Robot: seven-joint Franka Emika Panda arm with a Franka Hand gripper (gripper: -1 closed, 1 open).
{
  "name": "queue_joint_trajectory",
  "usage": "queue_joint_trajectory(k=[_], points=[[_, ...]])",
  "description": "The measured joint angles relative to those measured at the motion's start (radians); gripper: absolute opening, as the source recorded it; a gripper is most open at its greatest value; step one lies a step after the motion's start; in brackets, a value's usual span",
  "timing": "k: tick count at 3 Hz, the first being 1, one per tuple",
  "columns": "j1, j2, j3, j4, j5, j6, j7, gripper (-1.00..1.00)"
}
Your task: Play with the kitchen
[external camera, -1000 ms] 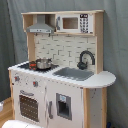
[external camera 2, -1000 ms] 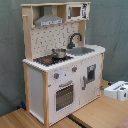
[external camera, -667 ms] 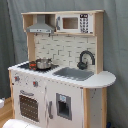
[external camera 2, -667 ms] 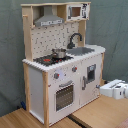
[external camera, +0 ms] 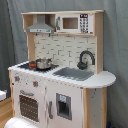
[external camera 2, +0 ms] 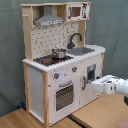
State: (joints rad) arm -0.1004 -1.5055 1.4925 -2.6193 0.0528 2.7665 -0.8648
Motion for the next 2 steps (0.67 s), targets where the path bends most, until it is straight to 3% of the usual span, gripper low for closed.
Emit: queue_joint_trajectory(k=[2], points=[[-0.169,0.000,-0.019,0.092,0.000,0.076,-0.029,1.00]])
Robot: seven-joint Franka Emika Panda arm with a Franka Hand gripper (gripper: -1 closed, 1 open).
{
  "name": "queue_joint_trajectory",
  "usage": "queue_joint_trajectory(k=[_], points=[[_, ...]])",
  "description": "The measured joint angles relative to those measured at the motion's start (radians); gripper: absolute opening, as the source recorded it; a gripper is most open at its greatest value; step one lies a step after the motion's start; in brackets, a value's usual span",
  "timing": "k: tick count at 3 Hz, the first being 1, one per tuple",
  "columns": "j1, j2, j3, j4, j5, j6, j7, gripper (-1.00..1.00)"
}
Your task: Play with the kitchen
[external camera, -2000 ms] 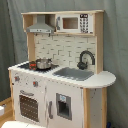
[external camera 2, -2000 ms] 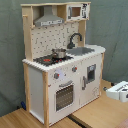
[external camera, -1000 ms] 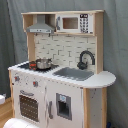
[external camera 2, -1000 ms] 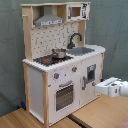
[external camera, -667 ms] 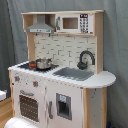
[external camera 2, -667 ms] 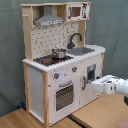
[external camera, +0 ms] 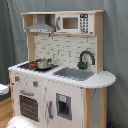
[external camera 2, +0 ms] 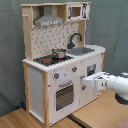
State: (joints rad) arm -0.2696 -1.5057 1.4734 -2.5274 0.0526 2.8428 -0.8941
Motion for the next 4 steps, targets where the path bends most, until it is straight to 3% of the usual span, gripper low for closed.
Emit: queue_joint_trajectory(k=[3,4], points=[[-0.251,-0.005,0.000,0.111,0.000,0.151,-0.023,1.00],[-0.312,-0.005,0.052,0.132,0.000,0.211,0.000,1.00]])
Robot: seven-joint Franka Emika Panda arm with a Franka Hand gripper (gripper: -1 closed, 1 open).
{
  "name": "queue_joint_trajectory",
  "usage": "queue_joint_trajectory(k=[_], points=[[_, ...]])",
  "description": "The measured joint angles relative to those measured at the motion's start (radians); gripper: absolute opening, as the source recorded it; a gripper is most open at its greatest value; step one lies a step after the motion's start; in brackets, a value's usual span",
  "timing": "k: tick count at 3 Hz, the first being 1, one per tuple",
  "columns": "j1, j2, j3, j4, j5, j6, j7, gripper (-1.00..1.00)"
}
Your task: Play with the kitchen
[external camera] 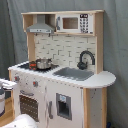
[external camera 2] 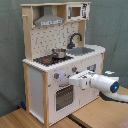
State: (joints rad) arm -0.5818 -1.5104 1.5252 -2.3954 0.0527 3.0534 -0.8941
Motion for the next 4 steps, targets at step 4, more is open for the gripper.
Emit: queue_joint_trajectory(k=[4], points=[[-0.263,0.000,0.047,0.249,0.000,-0.011,0.011,1.00]])
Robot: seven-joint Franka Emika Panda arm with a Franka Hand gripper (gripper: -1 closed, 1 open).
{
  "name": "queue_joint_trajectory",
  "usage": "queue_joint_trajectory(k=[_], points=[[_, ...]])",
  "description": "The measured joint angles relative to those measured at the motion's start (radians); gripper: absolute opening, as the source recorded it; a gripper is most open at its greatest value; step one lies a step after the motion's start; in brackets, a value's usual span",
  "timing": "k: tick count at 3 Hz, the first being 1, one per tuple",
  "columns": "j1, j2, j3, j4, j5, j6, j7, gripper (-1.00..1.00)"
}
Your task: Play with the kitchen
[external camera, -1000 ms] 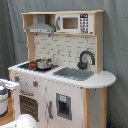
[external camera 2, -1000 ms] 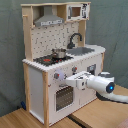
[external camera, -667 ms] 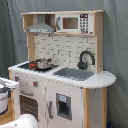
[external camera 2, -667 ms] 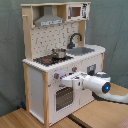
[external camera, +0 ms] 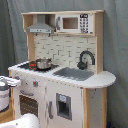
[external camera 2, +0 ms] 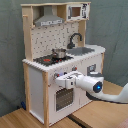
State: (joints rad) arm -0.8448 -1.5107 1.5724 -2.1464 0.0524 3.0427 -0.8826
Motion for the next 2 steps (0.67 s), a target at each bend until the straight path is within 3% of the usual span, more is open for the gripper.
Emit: queue_joint_trajectory(k=[2], points=[[-0.095,0.000,0.015,0.142,-0.002,-0.109,-0.002,1.00]])
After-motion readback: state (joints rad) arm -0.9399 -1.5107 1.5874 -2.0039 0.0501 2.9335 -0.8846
